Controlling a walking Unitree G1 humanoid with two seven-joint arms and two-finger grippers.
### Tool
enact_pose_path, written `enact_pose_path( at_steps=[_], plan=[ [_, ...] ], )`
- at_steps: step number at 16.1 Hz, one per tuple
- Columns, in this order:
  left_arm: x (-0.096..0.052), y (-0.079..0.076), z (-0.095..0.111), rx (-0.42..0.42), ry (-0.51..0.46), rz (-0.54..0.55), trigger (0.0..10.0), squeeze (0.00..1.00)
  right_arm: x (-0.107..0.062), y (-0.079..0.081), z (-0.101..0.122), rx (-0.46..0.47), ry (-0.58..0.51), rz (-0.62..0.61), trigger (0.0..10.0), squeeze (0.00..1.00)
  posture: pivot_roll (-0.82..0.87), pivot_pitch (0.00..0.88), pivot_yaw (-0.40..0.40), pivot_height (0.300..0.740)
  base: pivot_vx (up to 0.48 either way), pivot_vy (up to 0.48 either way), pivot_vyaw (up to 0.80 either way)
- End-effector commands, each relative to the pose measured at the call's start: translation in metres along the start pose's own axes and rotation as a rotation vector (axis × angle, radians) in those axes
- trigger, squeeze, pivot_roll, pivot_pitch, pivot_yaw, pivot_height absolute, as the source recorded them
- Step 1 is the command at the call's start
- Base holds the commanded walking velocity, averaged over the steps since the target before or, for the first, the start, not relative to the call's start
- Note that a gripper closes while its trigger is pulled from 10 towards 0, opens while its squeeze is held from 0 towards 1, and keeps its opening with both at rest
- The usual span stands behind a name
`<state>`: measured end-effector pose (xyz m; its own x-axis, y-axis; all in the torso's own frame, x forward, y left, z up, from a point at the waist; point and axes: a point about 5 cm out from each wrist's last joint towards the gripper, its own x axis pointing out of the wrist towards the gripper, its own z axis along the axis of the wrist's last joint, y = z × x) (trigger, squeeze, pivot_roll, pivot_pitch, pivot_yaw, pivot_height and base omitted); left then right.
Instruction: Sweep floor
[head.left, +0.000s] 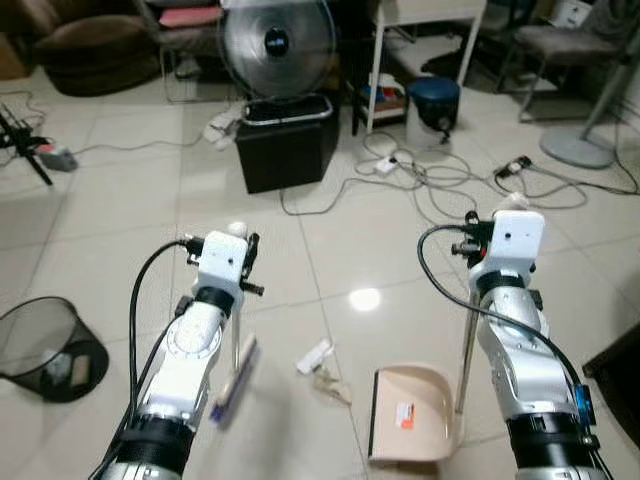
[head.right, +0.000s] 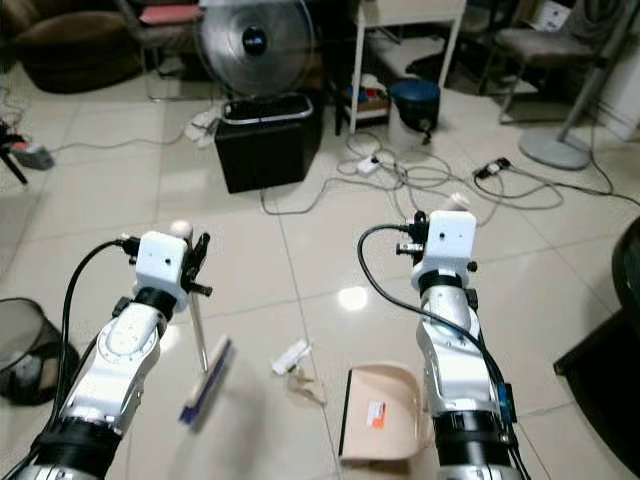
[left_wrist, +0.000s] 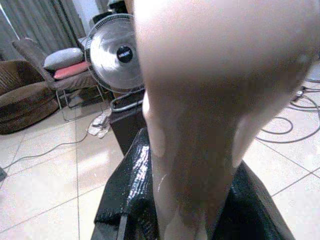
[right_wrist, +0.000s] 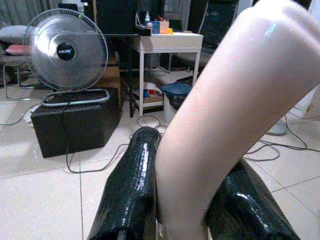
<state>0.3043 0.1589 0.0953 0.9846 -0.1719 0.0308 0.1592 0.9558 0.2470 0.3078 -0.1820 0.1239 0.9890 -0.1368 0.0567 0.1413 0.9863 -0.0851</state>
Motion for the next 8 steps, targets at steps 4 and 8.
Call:
enact_pose_path(
  at_steps=[4, 8],
  plan=[
    [0.0037, 0.0039, 0.0088, 0.005, -0.046, -0.008, 10.0, 0.0, 0.0026, -0.0025, 0.0053, 0.055, -0.019, -0.019, 10.0, 0.0, -0.07, 0.009, 0.048, 0.74, 0.419, 0.0, 0.0],
    [0.0033, 0.0041, 0.009, 0.004, -0.049, -0.011, 10.0, 0.0, 0.0015, -0.0013, 0.0045, 0.036, -0.018, -0.013, 10.0, 0.0, -0.07, 0.005, 0.048, 0.74, 0.449, 0.0, 0.0]
  ],
)
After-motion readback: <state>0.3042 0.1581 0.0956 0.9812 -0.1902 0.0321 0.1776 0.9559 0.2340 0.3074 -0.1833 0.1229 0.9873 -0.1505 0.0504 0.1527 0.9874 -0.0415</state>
